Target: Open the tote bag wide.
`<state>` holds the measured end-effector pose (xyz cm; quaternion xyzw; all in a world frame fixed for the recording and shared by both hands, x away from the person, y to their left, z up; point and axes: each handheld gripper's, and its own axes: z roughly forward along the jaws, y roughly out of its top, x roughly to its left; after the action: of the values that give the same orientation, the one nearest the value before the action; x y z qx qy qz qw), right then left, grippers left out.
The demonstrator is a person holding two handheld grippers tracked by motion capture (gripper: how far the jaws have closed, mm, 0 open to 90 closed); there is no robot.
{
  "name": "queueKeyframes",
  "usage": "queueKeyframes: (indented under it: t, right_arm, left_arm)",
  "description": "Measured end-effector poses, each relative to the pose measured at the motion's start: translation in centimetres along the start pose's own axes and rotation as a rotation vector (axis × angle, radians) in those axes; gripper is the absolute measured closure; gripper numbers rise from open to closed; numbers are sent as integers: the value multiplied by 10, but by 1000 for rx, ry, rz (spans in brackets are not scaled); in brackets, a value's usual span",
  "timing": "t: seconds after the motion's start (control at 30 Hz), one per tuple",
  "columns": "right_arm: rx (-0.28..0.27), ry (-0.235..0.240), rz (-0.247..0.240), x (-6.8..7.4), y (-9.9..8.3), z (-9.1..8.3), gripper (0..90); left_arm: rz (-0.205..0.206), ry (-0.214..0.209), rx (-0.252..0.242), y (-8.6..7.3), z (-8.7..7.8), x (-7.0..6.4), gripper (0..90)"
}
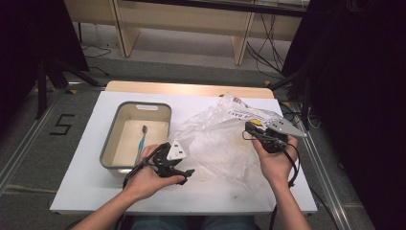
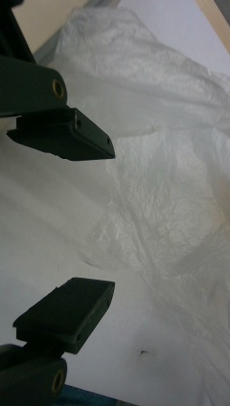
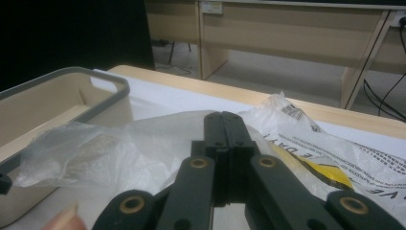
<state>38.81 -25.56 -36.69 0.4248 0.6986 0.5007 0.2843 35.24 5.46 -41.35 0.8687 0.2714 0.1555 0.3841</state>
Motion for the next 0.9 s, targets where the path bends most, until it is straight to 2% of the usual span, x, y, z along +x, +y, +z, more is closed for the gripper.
queueKeyframes:
  t: [0.07, 0.2, 0.33, 0.47, 0.9]
  right_arm:
    - [0, 0, 0, 0, 0, 0, 900]
    - [-1, 0, -1, 0, 0, 0, 900]
    - [3, 3, 1, 1, 0, 1, 900]
    - [2, 0, 4, 1, 0, 1, 900]
    - [-1, -7, 14, -1, -1, 0, 900]
  left_arm:
    - [-21, 6, -9, 1, -7, 8, 311]
    - [-29, 28, -15, 2, -16, 17, 304]
    - [-69, 53, -32, 3, -29, 32, 296]
    - [-86, 69, -27, 2, -37, 42, 287]
    - [-134, 108, -30, -1, -49, 64, 280]
